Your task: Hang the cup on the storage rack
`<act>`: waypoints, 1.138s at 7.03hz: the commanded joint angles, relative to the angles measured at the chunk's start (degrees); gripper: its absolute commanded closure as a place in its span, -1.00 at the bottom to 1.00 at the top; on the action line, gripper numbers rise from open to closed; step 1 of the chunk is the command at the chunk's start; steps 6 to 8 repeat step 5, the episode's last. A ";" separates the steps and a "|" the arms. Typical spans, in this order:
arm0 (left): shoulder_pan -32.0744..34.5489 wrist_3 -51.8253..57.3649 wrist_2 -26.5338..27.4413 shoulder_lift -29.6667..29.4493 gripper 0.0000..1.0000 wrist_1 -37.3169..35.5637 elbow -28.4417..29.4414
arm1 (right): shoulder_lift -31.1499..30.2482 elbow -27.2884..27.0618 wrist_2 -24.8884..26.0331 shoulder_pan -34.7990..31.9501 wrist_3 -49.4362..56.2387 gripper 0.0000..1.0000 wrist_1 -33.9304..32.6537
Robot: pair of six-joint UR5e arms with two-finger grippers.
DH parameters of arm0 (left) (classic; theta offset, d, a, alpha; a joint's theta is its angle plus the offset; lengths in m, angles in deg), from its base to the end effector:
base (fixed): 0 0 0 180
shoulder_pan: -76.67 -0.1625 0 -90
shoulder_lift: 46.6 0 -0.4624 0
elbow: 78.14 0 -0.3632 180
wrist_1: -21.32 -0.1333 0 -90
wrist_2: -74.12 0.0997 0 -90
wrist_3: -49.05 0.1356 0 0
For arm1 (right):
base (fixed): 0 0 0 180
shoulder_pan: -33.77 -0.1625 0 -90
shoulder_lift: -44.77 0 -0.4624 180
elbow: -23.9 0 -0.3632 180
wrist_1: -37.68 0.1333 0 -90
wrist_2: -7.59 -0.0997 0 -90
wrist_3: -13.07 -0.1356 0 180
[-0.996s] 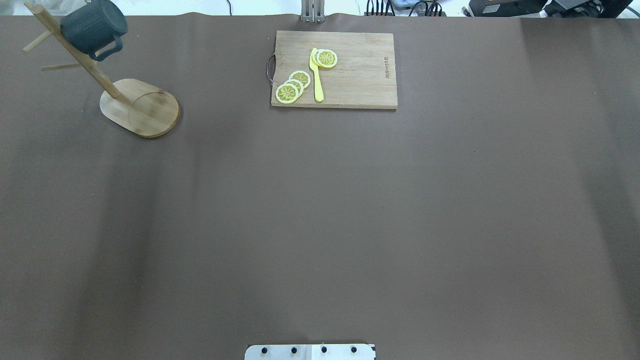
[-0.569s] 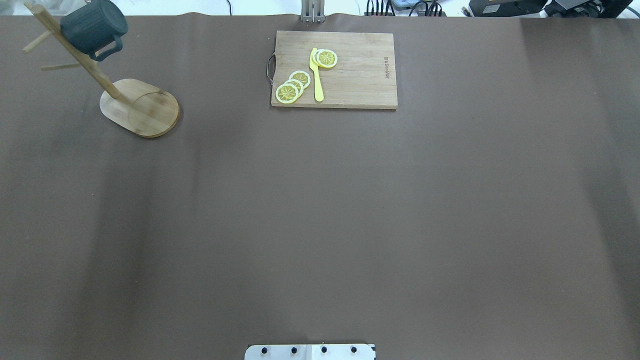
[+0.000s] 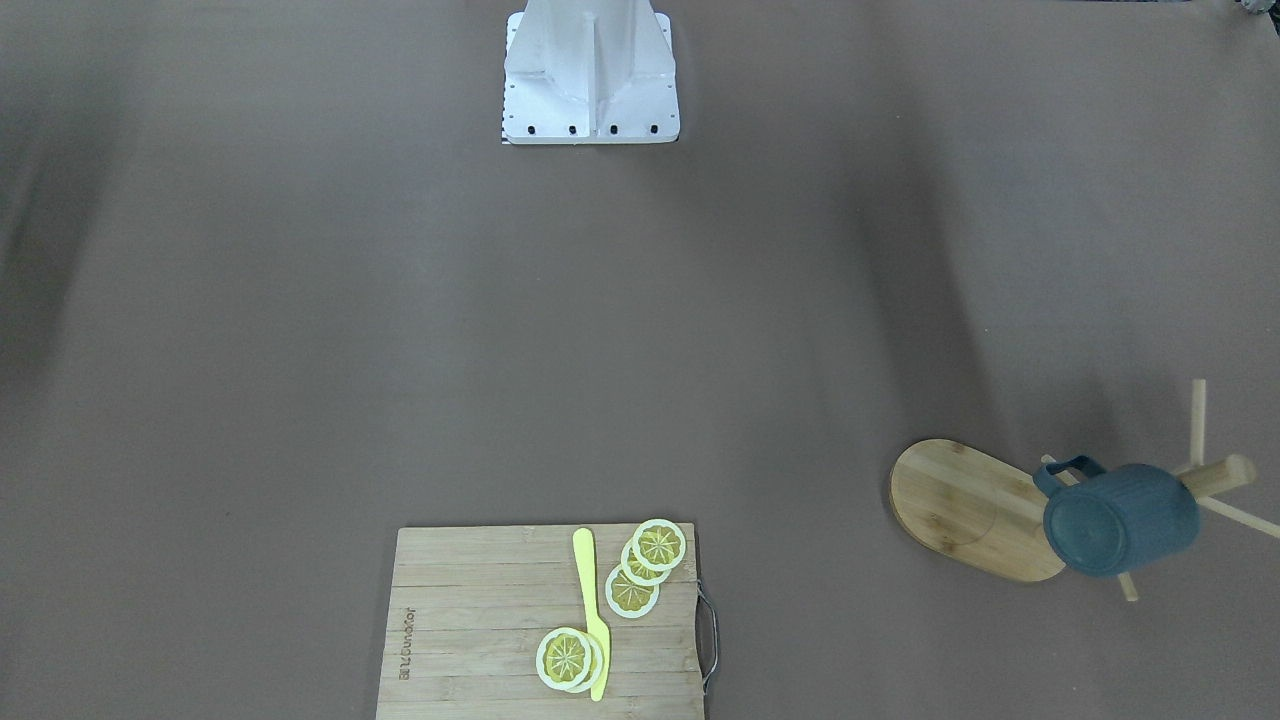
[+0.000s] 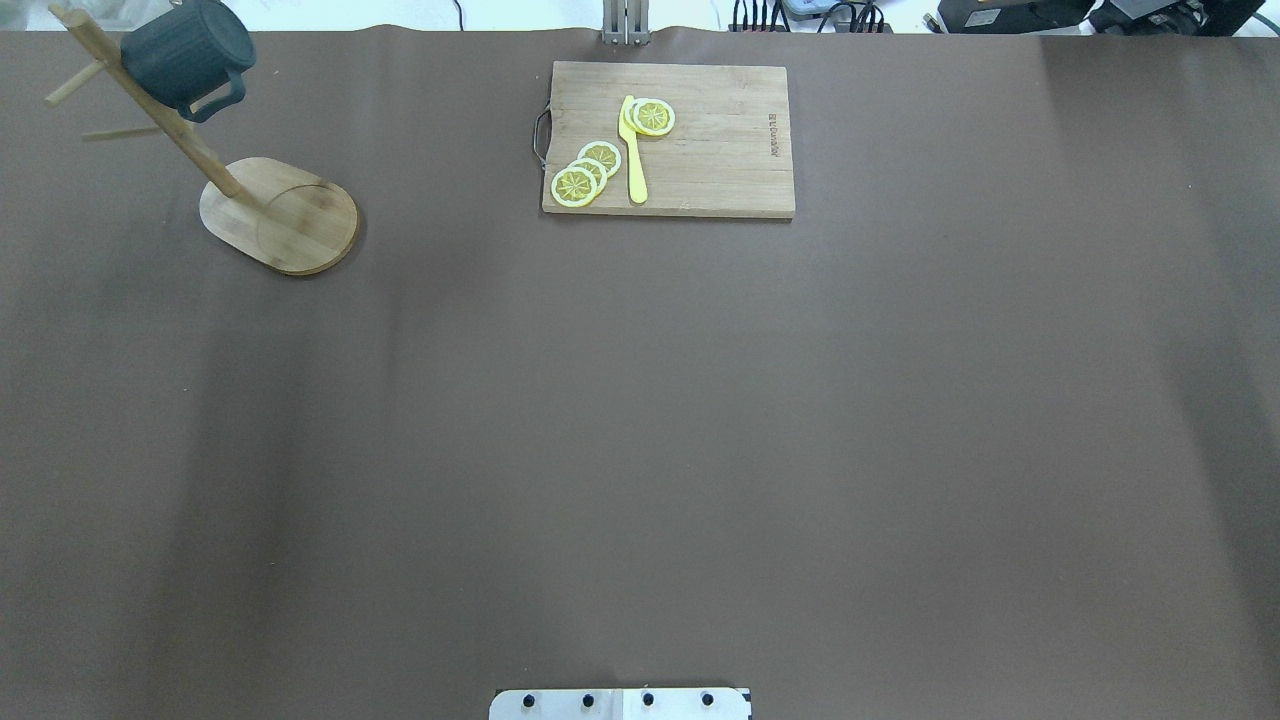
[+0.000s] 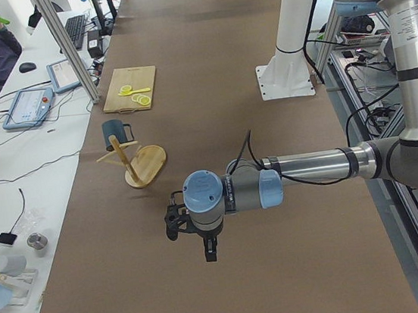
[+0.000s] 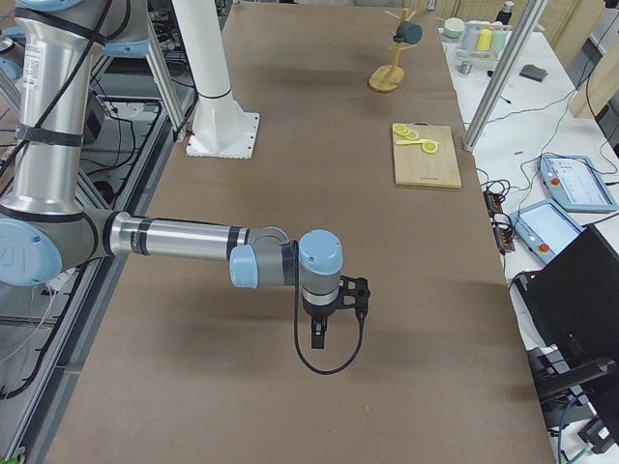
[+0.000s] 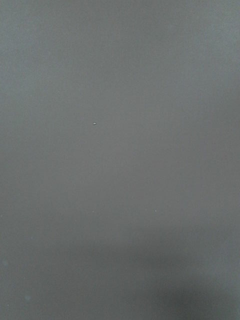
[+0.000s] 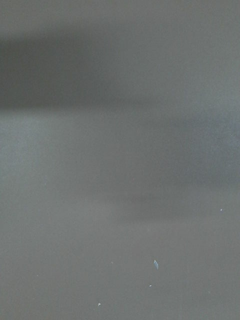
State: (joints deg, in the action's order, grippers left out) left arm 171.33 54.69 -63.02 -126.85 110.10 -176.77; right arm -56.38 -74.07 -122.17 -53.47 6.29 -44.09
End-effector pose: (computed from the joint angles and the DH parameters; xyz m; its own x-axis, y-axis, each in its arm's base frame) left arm -0.0647 -0.3767 0.7216 0.6802 0.0132 -0.7329 0.0144 0.9994 0.0313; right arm 0.0281 -0.3835 0.7314 0.7654 0.0249 0.6430 -0.0427 0.9990 0.0122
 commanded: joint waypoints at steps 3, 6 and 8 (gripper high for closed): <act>0.09 -0.01 0.03 0.01 -0.98 -0.01 -1.04 | 0.08 -0.38 -0.06 0.67 0.10 -1.00 0.03; 0.09 -0.01 0.03 0.09 -0.98 -0.01 -2.27 | 0.17 -2.91 -1.36 0.67 0.01 -1.00 0.12; 0.09 -0.01 0.03 0.09 -0.98 -0.01 -2.27 | 0.17 -2.91 -1.36 0.67 0.01 -1.00 0.12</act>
